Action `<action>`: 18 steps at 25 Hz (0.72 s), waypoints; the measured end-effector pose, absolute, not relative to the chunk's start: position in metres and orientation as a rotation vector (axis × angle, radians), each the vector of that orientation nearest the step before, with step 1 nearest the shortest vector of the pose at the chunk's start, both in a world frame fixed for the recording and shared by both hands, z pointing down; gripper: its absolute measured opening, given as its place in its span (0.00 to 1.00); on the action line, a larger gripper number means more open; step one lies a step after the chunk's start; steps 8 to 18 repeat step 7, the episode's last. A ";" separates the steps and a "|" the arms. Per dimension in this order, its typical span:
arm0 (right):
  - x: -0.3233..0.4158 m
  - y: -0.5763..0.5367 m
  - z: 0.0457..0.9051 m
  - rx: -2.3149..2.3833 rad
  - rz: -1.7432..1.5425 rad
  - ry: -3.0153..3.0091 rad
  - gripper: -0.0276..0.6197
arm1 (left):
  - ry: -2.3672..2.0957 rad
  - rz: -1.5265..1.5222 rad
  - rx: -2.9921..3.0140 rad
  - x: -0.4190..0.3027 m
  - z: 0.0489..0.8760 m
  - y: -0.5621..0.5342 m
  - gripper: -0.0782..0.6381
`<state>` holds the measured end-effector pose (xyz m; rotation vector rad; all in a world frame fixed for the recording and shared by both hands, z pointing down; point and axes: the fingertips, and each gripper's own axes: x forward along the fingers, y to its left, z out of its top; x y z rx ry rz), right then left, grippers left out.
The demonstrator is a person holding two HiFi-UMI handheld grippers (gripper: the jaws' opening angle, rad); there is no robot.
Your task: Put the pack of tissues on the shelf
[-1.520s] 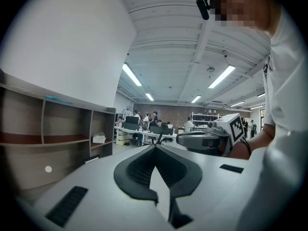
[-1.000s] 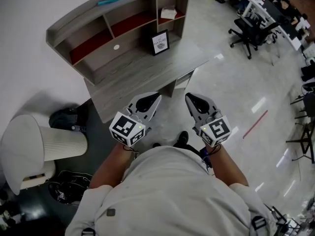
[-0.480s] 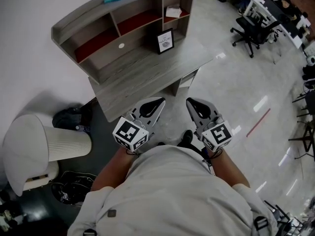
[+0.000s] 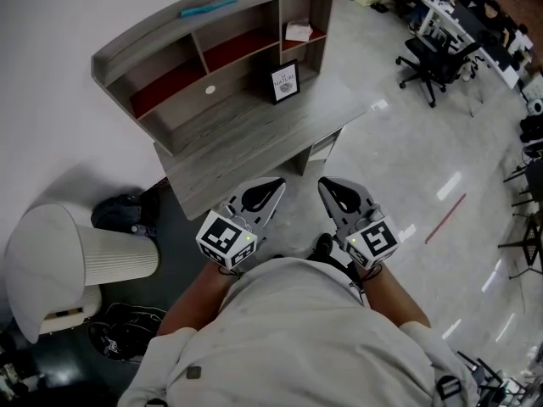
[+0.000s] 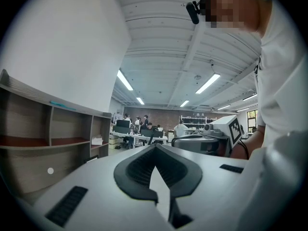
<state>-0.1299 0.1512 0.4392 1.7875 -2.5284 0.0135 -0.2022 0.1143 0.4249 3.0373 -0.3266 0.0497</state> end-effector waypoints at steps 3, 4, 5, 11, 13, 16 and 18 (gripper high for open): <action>-0.128 0.149 0.438 1.773 -0.008 -2.533 0.08 | -0.323 0.047 3.040 -0.198 0.426 0.112 0.13; -0.126 0.149 0.438 1.772 -0.009 -2.535 0.08 | -0.322 0.047 3.039 -0.196 0.427 0.112 0.13; -0.125 0.149 0.439 1.773 -0.007 -2.536 0.08 | -0.321 0.048 3.038 -0.194 0.427 0.113 0.13; -0.121 0.149 0.440 1.776 -0.003 -2.538 0.08 | -0.320 0.050 3.033 -0.190 0.427 0.114 0.13; -0.121 0.149 0.440 1.776 -0.003 -2.538 0.08 | -0.320 0.050 3.033 -0.190 0.427 0.114 0.13; -0.121 0.149 0.440 1.776 -0.003 -2.538 0.08 | -0.320 0.050 3.033 -0.190 0.427 0.114 0.13; -0.121 0.149 0.440 1.776 -0.003 -2.538 0.08 | -0.320 0.050 3.033 -0.190 0.427 0.114 0.13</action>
